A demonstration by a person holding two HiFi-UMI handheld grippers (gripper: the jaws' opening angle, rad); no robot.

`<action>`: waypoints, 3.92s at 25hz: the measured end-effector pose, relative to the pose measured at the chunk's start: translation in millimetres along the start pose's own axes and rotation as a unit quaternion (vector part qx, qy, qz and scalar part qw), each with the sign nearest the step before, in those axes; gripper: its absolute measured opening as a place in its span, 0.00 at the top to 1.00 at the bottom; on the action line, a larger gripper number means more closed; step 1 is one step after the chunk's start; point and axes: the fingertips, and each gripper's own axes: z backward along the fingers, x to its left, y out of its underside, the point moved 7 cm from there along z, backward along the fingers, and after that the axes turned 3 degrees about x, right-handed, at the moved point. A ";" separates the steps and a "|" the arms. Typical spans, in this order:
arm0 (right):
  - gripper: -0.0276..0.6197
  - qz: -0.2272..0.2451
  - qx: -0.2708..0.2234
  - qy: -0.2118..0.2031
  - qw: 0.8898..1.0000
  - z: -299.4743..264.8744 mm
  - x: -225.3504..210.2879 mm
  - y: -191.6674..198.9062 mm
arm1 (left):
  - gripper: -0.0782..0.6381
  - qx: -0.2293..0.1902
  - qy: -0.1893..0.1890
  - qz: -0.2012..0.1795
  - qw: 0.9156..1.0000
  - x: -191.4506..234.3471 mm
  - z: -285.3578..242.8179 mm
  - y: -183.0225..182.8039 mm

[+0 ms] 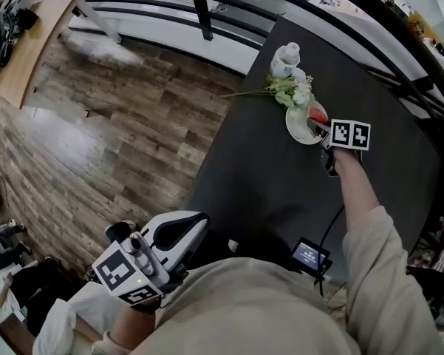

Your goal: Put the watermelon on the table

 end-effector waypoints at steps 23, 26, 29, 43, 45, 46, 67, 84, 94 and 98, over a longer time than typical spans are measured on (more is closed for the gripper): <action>0.68 0.026 0.040 0.049 0.998 -25.0 -6.6 13.9 | 0.88 0.016 -0.003 -0.002 1.000 -3.8 -3.6 6.5; 0.68 0.034 0.036 0.055 0.997 -26.3 -5.8 13.6 | 0.88 0.024 -0.004 -0.011 1.000 -3.8 -5.1 7.4; 0.68 0.035 0.033 0.058 0.997 -26.8 -4.2 15.0 | 0.88 0.027 -0.005 -0.011 1.000 -2.8 -3.5 7.7; 0.64 0.044 0.028 0.053 0.997 -24.4 -6.1 17.8 | 0.88 0.032 0.001 -0.007 0.999 -2.2 -4.4 6.5; 0.63 0.042 0.031 0.047 0.998 -24.6 -5.1 18.0 | 0.88 0.034 -0.001 -0.008 0.999 -0.9 -3.7 5.9; 0.62 0.041 0.032 0.045 0.998 -24.5 -4.7 18.3 | 0.88 0.034 -0.001 -0.009 0.999 -0.4 -3.9 5.4; 0.57 -0.033 -0.081 0.069 0.994 143.5 -14.3 50.6 | 0.88 0.053 0.126 -0.092 0.986 -43.8 -59.4 -41.1; 0.92 -0.038 -0.396 -0.135 0.908 399.5 128.9 130.1 | 0.88 0.069 0.300 -0.152 0.939 -107.8 -131.4 -74.8; 0.94 0.053 -0.417 -0.109 0.901 445.8 200.3 152.2 | 0.88 0.069 0.366 -0.187 0.909 -148.7 -139.9 -82.9; 0.94 0.060 -0.415 -0.107 0.901 445.0 205.2 155.7 | 0.88 0.080 0.371 -0.196 0.904 -149.1 -136.7 -77.4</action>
